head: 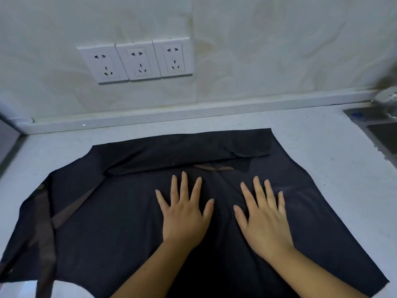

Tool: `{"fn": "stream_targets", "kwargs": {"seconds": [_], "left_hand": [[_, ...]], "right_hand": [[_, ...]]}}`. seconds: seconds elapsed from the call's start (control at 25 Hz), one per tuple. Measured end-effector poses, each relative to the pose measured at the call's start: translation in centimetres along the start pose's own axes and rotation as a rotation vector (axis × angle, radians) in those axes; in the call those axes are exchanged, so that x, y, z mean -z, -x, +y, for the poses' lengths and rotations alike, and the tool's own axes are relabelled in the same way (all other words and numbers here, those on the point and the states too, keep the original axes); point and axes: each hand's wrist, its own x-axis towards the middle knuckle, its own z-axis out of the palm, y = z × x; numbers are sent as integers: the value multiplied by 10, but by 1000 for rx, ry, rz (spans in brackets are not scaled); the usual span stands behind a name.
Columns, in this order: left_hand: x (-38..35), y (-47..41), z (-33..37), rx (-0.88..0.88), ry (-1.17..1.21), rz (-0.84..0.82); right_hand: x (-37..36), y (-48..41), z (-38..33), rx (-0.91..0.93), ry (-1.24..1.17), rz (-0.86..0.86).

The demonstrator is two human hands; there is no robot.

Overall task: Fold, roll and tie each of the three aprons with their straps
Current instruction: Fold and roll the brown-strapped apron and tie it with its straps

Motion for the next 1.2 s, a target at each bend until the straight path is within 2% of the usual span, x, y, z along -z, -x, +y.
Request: {"fn": "stream_targets", "kwargs": {"seconds": [0.32, 0.64, 0.72, 0.8, 1.0, 1.08, 1.16, 1.2], "left_hand": [[-12, 1, -2, -17, 2, 88], [-11, 50, -10, -127, 105, 68], [-9, 58, -11, -136, 124, 82], [-10, 62, -10, -145, 133, 92], [5, 50, -5, -55, 195, 109], [23, 30, 2, 12, 183, 171], [32, 9, 8, 68, 169, 264], [31, 0, 11, 90, 173, 292]], "right_hand": [[-3, 4, -4, -37, -32, -20], [34, 45, -1, -62, -42, -158], [43, 32, 6, -137, -143, -58], [46, 10, 17, -278, -365, 54], [47, -46, 50, -617, -995, 38], [54, -67, 52, -658, -1053, 76], [65, -84, 52, -623, -1065, 169], [73, -92, 52, -589, -1151, 204]]}}
